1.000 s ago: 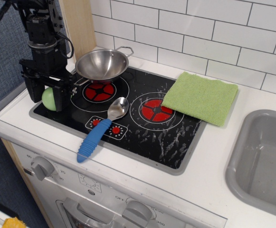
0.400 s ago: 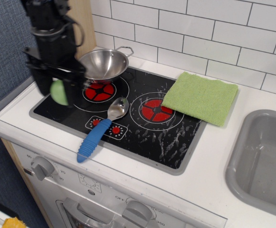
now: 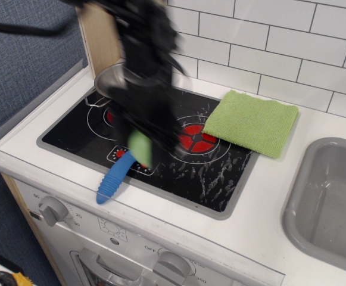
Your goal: Place the green pear to the right of the blue spoon
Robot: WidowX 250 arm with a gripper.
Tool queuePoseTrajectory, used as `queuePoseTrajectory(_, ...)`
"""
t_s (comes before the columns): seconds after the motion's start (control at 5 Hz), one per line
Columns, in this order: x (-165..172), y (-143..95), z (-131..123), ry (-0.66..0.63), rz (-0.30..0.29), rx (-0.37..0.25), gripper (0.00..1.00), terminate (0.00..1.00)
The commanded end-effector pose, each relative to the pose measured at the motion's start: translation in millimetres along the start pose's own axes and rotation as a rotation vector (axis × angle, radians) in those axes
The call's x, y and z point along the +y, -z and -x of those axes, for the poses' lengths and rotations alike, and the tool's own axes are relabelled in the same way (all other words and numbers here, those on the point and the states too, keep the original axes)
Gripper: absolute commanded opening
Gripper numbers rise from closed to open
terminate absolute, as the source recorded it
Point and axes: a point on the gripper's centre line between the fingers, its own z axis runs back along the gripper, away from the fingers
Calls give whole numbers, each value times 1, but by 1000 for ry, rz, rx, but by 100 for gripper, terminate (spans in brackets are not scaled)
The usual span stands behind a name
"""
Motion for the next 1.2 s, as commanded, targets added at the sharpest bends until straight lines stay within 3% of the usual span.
queuePoseTrajectory(0.0,-30,9,-37,-46,-18,27,0,0)
queuePoseTrajectory(0.2,-29,7,-34,-58,-11,21,100,0)
queuePoseTrajectory(0.4,-31,-8,-28,-48,12,-11,100,0)
queuePoseTrajectory(0.8,-21,-59,-25,-81,85,-102,100,0)
queuePoseTrajectory(1.0,-15,-56,-25,-75,29,-98,100,0)
